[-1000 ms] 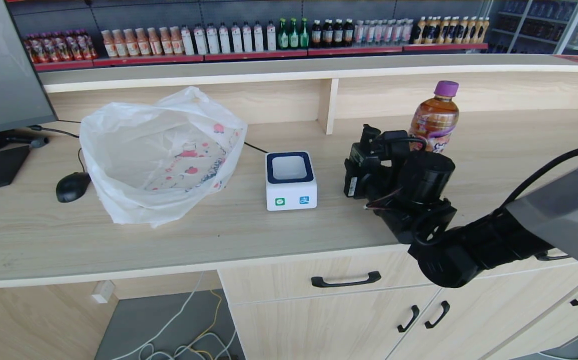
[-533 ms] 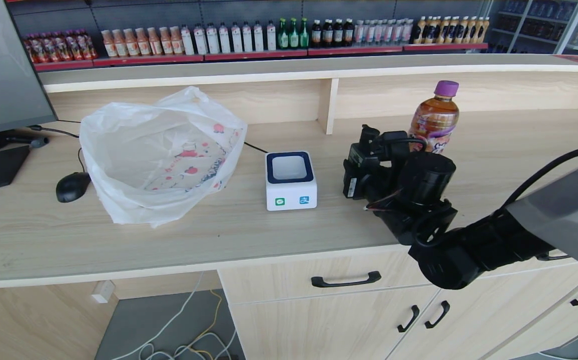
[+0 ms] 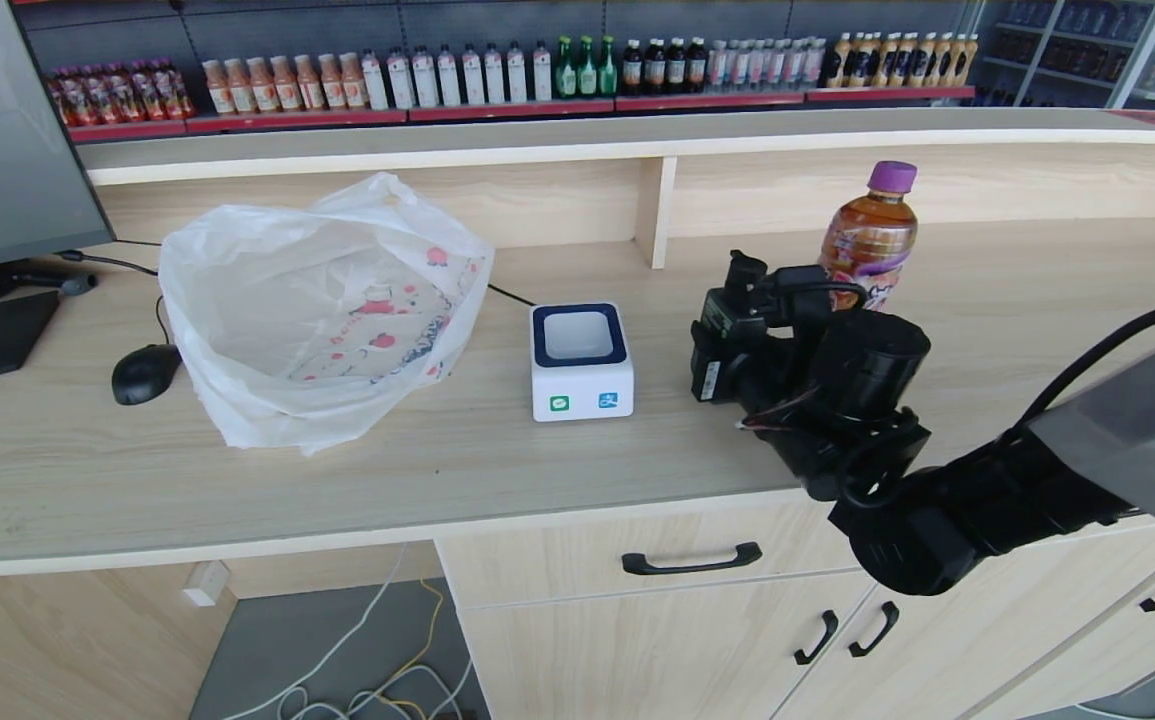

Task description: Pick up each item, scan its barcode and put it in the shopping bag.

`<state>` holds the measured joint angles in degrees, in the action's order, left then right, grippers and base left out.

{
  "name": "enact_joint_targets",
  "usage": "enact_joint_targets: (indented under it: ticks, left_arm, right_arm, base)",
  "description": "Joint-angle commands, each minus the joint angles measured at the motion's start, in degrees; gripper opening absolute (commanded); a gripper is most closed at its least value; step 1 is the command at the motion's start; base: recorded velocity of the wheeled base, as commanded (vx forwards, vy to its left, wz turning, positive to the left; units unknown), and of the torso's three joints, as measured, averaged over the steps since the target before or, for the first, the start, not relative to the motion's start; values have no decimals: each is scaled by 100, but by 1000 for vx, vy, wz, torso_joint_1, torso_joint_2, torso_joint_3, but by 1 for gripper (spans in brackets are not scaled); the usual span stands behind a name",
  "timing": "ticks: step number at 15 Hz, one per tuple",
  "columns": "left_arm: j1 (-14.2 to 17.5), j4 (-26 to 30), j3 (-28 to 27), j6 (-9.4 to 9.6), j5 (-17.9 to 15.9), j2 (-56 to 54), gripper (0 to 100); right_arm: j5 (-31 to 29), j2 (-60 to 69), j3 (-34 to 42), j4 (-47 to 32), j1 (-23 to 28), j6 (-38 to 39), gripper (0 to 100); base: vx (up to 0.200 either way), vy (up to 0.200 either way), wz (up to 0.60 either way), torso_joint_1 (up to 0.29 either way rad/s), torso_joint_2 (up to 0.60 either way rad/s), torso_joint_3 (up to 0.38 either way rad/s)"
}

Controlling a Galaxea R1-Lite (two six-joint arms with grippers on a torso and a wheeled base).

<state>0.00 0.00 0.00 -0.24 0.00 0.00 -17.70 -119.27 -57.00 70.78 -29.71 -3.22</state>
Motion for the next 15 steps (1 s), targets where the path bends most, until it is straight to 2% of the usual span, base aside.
enact_joint_targets:
  ticks: [1,7,15]
  left_arm:
    - [0,0,0,-2,0,0,100]
    - [0,0,0,-2,0,0,100]
    - [0,0,0,-2,0,0,100]
  right_arm:
    - [3,273,269,15,0,-12,0]
    - [-14,976,981,32,-9,-91,0]
    - [-84,2734,2888,252,-44,-531,0]
  base:
    - [0,0,0,0,0,0]
    - [0,0,0,0,0,0]
    - [0,0,0,0,0,0]
